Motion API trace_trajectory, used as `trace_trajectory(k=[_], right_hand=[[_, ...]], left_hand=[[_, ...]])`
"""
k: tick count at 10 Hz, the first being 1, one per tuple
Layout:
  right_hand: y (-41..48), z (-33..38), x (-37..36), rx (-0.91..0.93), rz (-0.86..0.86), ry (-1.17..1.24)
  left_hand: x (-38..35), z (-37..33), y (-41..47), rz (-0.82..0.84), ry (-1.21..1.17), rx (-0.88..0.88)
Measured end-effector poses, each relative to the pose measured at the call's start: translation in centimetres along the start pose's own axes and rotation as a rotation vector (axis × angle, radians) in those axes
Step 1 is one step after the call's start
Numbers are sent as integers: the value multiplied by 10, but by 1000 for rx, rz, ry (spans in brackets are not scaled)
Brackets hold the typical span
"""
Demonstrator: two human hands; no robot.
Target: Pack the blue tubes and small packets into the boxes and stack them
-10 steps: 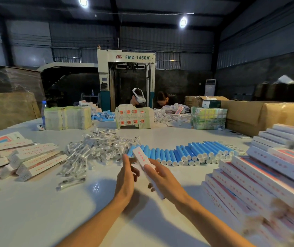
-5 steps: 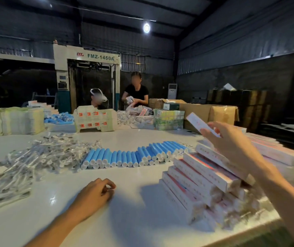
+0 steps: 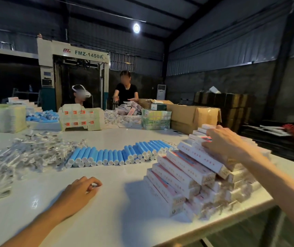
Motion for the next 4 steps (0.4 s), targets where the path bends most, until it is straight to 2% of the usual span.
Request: trace_trajectory(k=[1,2,4], right_hand=[[6,-6,-4,1,75,132],[11,-14,10,-16,39,212],[14,-27,-3,-76,56,232]], left_hand=[[0,-1,-1,3,15,2],[2,-2,-2,11,20,-2],[5,-4,-3,7,40,4]])
Point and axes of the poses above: each hand's wrist, its own y-axis towards the middle knuckle, its own x-axis out of the back of the hand, z = x × y, the point moved 9 cm from there along y, towards the middle knuckle, and after that the axes turned 15 degrees about y, right-handed, at the moved point
